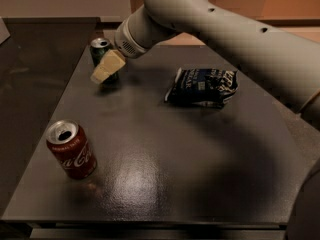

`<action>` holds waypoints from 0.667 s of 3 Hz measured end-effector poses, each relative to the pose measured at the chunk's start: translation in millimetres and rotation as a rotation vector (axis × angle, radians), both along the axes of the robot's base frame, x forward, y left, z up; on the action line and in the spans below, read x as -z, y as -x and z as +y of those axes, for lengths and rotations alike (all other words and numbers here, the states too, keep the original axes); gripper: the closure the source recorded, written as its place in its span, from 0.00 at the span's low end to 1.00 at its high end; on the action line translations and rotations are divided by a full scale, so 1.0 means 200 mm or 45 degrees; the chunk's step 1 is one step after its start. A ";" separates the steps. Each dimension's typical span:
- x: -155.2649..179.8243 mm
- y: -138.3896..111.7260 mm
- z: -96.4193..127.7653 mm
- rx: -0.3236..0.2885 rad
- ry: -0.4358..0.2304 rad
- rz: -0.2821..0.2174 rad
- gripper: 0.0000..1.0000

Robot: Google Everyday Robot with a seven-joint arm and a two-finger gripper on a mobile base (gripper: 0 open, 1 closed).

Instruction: Pick green can

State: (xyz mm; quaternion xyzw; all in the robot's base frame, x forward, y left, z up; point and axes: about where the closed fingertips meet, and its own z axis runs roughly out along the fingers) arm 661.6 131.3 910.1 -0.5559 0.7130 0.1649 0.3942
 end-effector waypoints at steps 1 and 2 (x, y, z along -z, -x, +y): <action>0.04 -0.07 0.05 0.030 -0.010 0.007 0.00; 0.06 -0.13 0.09 0.065 -0.032 0.030 0.18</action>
Offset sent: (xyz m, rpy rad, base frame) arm 0.0412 0.0202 -0.0146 0.0483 0.0405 -0.0914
